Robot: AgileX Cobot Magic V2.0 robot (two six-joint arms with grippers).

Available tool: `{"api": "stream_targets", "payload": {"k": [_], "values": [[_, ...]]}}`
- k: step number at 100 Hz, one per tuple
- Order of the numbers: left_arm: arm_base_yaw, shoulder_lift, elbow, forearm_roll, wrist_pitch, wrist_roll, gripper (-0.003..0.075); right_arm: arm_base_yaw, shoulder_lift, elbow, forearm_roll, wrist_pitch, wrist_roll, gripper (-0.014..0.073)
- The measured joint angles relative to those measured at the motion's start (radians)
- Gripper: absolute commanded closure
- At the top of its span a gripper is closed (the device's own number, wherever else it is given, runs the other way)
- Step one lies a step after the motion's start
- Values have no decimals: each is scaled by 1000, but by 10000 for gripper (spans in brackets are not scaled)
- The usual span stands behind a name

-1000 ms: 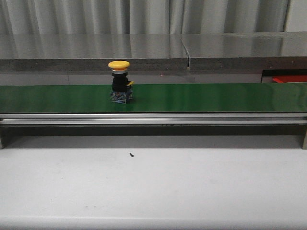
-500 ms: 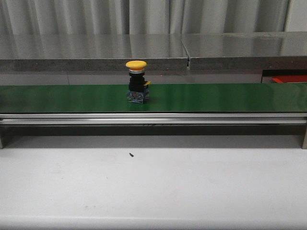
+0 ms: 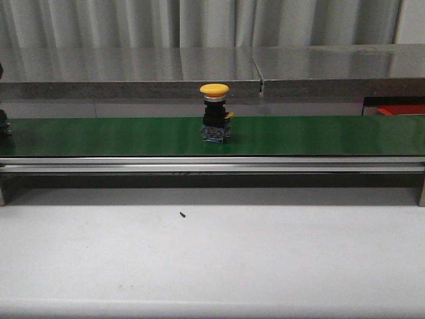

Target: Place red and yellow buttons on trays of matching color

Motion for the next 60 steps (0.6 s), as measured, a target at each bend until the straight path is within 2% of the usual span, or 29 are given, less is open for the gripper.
{"api": "stream_targets", "payload": {"k": [29,47,60], "values": [[-94,-255,39,-1,-64,24,81,0,0,0,0,0,0,662],[-190,-486,204,-2,-175,28,81,0,0,0,0,0,0,662],[-218,-648,349,-5,-224,28,81,0,0,0,0,0,0,662]]}}
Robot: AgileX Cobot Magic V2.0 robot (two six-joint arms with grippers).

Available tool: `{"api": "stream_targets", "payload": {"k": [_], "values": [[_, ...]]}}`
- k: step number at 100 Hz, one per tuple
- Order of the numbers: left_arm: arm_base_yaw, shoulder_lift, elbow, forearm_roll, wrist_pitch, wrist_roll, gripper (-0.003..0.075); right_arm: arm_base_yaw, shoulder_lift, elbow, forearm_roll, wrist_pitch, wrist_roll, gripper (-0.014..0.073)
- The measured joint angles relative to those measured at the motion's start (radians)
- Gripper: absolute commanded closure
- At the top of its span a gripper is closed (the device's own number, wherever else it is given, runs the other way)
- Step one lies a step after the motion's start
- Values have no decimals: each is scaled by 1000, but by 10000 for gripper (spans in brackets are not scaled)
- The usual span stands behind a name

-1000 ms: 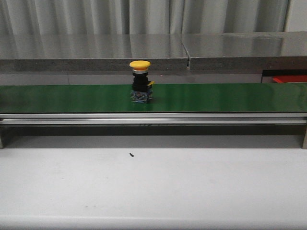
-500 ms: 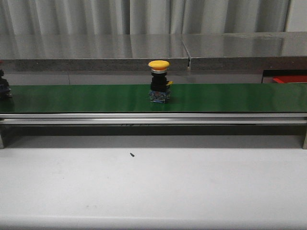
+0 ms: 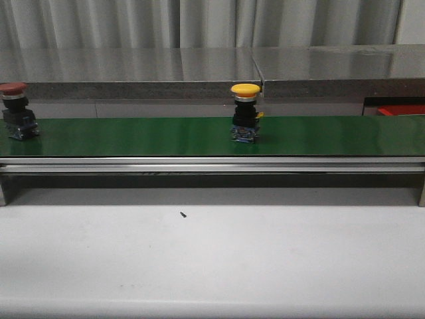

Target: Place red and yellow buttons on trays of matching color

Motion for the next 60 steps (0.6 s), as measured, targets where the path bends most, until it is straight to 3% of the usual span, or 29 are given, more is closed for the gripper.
{"api": "stream_targets", "payload": {"k": [32,39,51,60], "values": [[-6,-371,415,-3,-91,0,83,0,0,0,0,-4,0,662],[-6,-454,489,-3,-96,0,114,0,0,0,0,-7,0,662],[-6,-582,585,-5,-104,0,281,0,0,0,0,-47,0,662],[-6,-639,631,-5,-106,0,497,0,0,0,0,-95,0,662]]}}
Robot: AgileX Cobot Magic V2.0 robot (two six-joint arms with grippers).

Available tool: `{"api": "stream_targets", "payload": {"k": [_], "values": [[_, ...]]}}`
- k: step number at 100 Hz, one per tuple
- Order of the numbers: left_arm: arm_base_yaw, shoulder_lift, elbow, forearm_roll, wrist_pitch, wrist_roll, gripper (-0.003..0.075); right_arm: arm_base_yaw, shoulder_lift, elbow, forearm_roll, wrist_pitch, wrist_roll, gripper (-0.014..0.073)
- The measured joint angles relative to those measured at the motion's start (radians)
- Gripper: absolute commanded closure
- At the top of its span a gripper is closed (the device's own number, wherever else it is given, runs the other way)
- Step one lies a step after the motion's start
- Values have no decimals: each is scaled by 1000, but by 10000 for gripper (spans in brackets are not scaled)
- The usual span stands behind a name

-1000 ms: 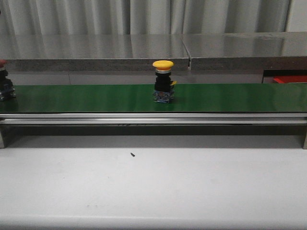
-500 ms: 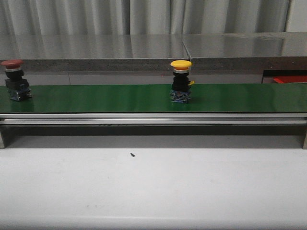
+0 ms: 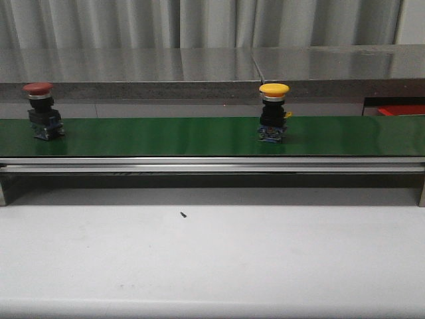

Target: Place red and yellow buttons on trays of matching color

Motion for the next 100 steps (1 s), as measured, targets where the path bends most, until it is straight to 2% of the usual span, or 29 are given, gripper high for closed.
{"api": "stream_targets", "payload": {"k": [11,23,35,49,75,85,100], "values": [[0,-35,24,0,0,0,743,0,0,0,24,-86,0,662],[0,-37,29,0,-3,0,739,0,0,-14,118,-113,0,662],[0,-37,29,0,-7,0,739,0,4,-106,194,-60,0,662],[0,-37,29,0,-7,0,739,0,106,-295,209,145,0,662],[0,-37,29,0,-7,0,739,0,506,-729,203,699,0,662],[0,-37,29,0,-7,0,739,0,660,-840,201,787,0,662],[0,-37,29,0,-7,0,739,0,821,-929,201,775,0,662]]}}
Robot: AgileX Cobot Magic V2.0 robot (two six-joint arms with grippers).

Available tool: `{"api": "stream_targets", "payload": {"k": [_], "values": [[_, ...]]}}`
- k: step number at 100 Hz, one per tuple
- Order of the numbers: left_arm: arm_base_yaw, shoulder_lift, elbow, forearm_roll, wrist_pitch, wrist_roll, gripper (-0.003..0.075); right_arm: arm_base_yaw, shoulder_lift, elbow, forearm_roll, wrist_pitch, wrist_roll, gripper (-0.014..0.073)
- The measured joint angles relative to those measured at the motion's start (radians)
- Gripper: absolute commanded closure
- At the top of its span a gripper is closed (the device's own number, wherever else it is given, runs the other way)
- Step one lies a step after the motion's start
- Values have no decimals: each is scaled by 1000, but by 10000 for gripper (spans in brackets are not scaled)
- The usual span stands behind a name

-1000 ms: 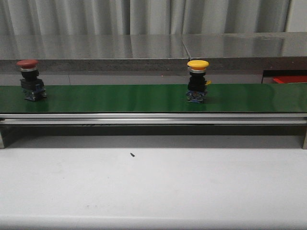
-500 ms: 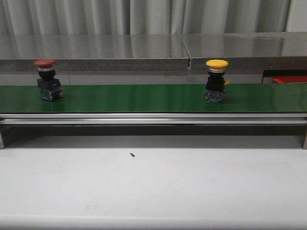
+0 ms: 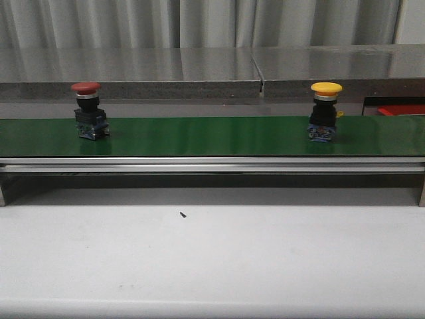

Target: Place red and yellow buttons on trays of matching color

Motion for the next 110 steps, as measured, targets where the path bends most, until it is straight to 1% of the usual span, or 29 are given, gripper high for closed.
{"api": "stream_targets", "payload": {"k": [16,21,26,33,38,40,45,47,50,55,64,77,94,110], "values": [[0,0,0,-1,0,0,739,0,133,-12,0,-32,0,650],[0,0,0,-1,0,0,739,0,165,-12,0,-32,0,617],[0,0,0,-1,0,0,739,0,192,-12,0,-32,0,559],[0,0,0,-1,0,0,739,0,223,-12,0,-34,0,429],[0,0,0,-1,0,0,739,0,240,-12,0,-34,0,292],[0,0,0,-1,0,0,739,0,243,-12,0,-34,0,255],[0,0,0,-1,0,0,739,0,250,-12,0,-34,0,110],[0,0,0,-1,0,0,739,0,252,-12,0,-36,0,77],[0,0,0,-1,0,0,739,0,254,-12,0,-42,0,3],[0,0,0,-1,0,0,739,0,254,-12,0,-56,0,-73],[0,0,0,-1,0,0,739,0,254,-13,-2,-90,-6,-48],[0,0,0,-1,0,0,739,0,292,-43,-16,-110,-29,-49],[0,0,0,-2,0,0,739,0,443,-140,-22,-112,-107,-49],[0,0,0,-2,0,0,739,0,601,-249,-22,-93,-132,-49]]}}
